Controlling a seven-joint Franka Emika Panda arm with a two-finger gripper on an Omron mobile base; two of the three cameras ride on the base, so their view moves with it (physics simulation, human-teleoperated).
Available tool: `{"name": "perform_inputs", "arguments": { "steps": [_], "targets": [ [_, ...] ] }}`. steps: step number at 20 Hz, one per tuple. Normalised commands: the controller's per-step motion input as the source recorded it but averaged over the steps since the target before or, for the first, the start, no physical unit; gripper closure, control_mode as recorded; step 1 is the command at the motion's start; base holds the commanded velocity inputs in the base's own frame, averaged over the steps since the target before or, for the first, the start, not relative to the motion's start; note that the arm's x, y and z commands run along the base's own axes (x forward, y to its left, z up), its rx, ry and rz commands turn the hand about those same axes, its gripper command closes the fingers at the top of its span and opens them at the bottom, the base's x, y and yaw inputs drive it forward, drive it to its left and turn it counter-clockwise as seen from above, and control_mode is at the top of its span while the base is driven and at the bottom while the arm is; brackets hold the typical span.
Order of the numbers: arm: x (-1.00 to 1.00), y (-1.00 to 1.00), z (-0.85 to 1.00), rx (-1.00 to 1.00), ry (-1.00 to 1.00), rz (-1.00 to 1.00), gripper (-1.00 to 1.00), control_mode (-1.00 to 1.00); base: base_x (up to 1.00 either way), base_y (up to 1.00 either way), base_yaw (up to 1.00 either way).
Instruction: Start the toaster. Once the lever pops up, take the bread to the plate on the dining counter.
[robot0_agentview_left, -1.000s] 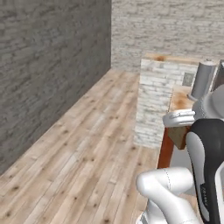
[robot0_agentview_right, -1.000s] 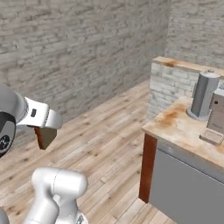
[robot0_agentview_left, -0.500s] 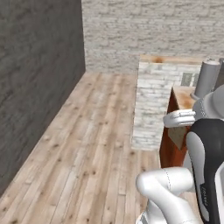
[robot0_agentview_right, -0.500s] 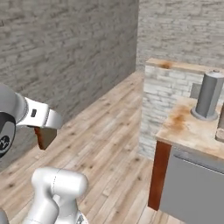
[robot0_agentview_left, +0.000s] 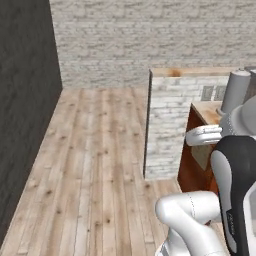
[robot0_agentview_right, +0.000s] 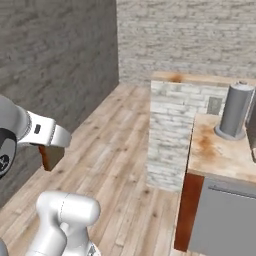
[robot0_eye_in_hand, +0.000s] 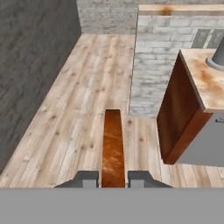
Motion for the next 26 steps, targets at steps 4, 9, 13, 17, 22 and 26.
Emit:
{"name": "perform_inputs", "arguments": {
  "steps": [4, 9, 13, 17, 22, 26],
  "targets": [
    [0.00, 0.00, 0.00, 0.00, 0.00, 0.00, 1.00, 1.00, 0.72, 0.49, -0.38],
    [0.00, 0.00, 0.00, 0.00, 0.00, 0.00, 1.00, 1.00, 0.60, 0.74, -0.28],
    [0.00, 0.00, 0.00, 0.00, 0.00, 0.00, 1.00, 1.00, 0.67, 0.92, -0.16],
    [0.00, 0.00, 0.00, 0.00, 0.00, 0.00, 1.00, 1.00, 0.81, 0.86, -0.14],
    [0.00, 0.00, 0.00, 0.00, 0.00, 0.00, 1.00, 1.00, 0.93, 0.61, -0.19],
    [0.00, 0.00, 0.00, 0.00, 0.00, 0.00, 1.00, 1.00, 0.91, 0.31, -0.23]
  ]
}}
